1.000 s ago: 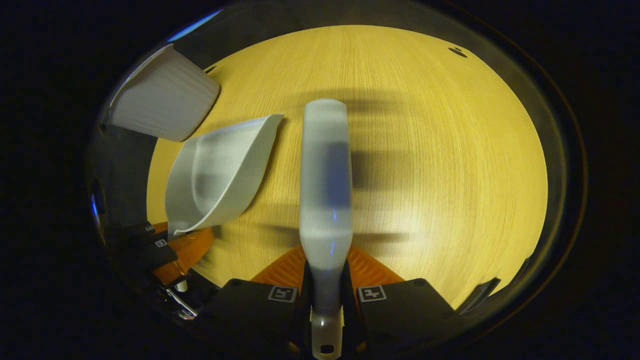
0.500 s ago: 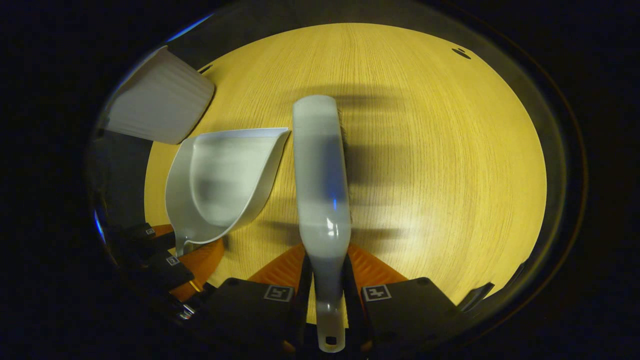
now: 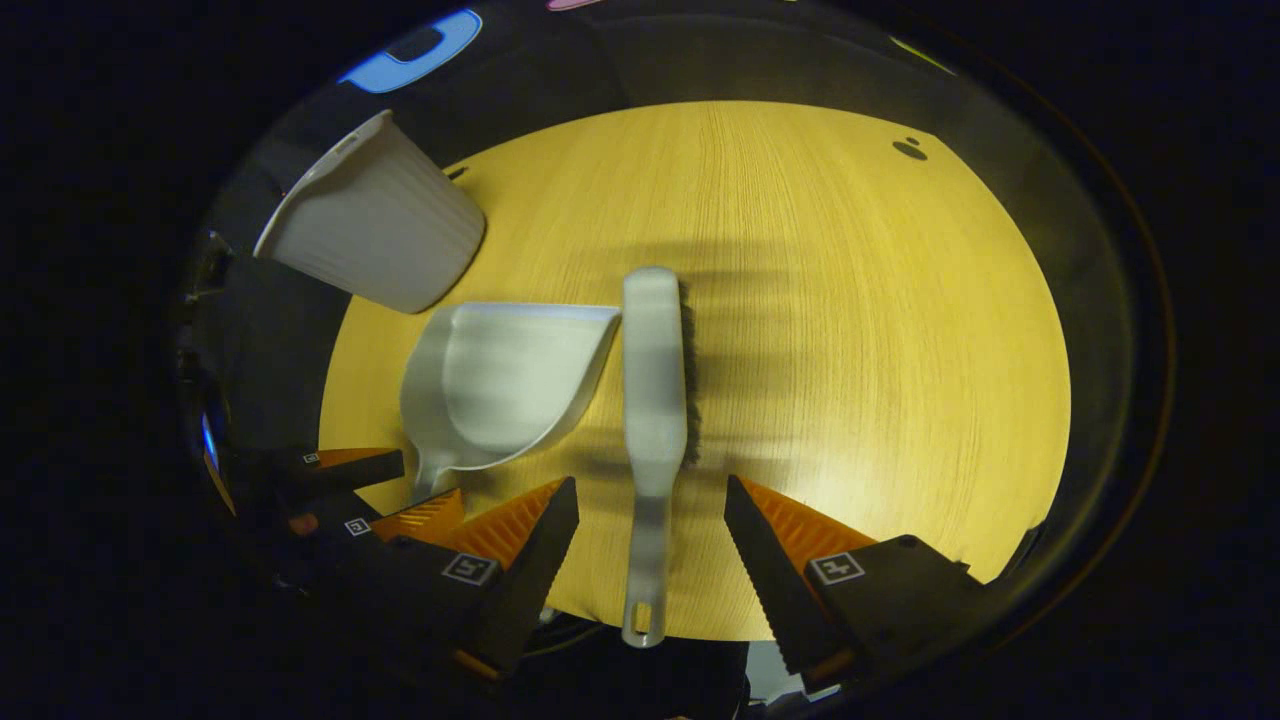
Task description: Pick up the small broom and dustpan from the desktop, sweep the trash into the dustpan with the broom, and then empty the trash into the garbage bin.
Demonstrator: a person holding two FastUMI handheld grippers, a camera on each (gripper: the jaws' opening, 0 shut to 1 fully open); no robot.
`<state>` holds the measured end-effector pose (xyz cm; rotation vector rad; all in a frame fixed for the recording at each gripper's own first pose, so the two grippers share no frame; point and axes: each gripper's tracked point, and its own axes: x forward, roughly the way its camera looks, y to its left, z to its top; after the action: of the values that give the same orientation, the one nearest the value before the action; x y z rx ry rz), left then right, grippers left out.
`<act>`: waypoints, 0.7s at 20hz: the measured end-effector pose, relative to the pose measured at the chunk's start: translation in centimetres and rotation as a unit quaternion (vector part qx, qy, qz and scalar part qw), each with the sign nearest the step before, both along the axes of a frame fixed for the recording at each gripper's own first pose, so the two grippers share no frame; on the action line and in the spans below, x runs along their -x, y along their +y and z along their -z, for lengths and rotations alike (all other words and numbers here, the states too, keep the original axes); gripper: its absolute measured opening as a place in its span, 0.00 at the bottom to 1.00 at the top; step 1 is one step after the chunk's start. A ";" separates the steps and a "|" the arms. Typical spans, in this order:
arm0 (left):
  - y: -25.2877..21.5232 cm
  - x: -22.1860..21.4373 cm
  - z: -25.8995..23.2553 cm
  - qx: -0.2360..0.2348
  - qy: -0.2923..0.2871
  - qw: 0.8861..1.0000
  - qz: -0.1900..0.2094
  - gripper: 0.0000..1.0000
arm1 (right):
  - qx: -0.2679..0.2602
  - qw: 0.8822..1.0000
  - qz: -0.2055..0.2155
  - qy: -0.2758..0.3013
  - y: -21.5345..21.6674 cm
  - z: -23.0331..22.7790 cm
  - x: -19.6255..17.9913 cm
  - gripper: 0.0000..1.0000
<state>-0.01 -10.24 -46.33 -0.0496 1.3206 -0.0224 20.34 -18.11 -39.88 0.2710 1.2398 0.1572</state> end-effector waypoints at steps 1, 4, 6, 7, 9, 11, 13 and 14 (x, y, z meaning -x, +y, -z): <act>0.0 0.3 -1.3 0.006 -0.013 1.000 -0.003 0.89 | 0.004 1.000 0.002 -0.026 -0.2 -1.9 -0.2 0.88; -0.4 0.9 -5.9 0.035 -0.067 0.997 -0.014 0.88 | 0.002 0.993 0.016 -0.119 -0.4 -8.8 -0.6 0.97; -0.3 1.0 -9.8 0.043 -0.114 0.992 -0.013 0.88 | -0.010 0.982 0.032 -0.188 -0.4 -13.8 -0.5 0.96; -0.3 0.6 -12.0 0.045 -0.153 0.987 -0.017 0.88 | -0.011 0.974 0.042 -0.221 -0.6 -16.0 -0.6 0.96; -0.2 0.0 -17.5 0.051 -0.244 0.968 -0.027 0.88 | 0.000 0.958 0.058 -0.282 -1.2 -19.9 -0.5 0.96; -0.6 -0.3 -23.6 0.062 -0.336 0.939 -0.022 0.87 | 0.014 0.936 0.079 -0.343 -1.6 -22.9 -0.3 0.96; -0.2 0.0 -27.3 0.054 -0.414 0.908 -0.007 0.85 | 0.021 0.905 0.098 -0.414 -1.9 -26.7 0.2 0.95; -0.1 0.3 -28.4 0.042 -0.439 0.897 0.004 0.84 | 0.032 0.884 0.107 -0.454 -2.3 -28.9 0.5 0.95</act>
<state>-0.31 -10.34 -17.91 -0.0942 0.4102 -0.0976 19.88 -20.37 -11.02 0.2304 0.2735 0.0364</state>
